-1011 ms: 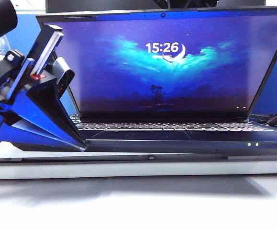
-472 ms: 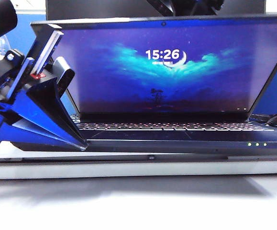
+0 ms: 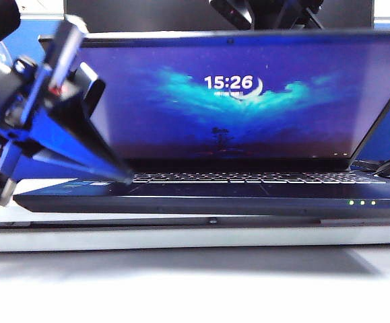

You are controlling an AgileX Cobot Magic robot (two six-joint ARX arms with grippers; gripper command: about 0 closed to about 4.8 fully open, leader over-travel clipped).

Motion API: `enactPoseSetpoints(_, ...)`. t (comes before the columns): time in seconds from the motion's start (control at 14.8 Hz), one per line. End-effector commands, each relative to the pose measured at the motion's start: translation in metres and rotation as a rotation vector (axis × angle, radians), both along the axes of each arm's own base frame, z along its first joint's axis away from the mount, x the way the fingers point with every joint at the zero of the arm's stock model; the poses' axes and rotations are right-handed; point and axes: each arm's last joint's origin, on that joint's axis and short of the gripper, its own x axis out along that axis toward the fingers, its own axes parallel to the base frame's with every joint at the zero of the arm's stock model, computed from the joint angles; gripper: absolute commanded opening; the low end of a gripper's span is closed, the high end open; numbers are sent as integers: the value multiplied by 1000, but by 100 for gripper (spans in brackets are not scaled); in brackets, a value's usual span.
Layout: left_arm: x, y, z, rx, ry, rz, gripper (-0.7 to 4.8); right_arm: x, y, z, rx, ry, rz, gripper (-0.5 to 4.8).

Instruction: Close the lid of the black laptop.

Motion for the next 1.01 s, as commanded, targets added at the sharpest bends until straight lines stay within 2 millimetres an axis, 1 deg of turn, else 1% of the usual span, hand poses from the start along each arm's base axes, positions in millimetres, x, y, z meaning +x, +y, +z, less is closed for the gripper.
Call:
enactPoseSetpoints(0.07, -2, -4, 6, -105, -1, -135, -3, -4, -1, -3, -26, 39, 9, -6)
enactPoseSetpoints(0.2, -4, -3, 5, -113, 22, -158, -3, -3, 0, -3, -26, 31, 8, -6)
enactPoseSetpoints(0.34, -8, -3, 4, -143, 55, -230, -3, -3, 0, -3, -25, 30, 8, -6)
enactPoseSetpoints(0.4, -9, -2, 3, -133, 58, -238, -3, -3, 0, -3, -23, 26, 8, -6)
enactPoseSetpoints(0.54, -9, 0, -2, -59, 40, -193, -3, -2, 0, -2, -17, 18, 7, -6)
enactPoseSetpoints(0.74, -7, 1, -3, 0, 11, -127, -4, -2, 0, -2, -14, 15, 7, -6)
enactPoseSetpoints(1.01, -7, 1, -4, 16, 10, -111, -4, -1, 2, -1, 10, 14, 15, -6)
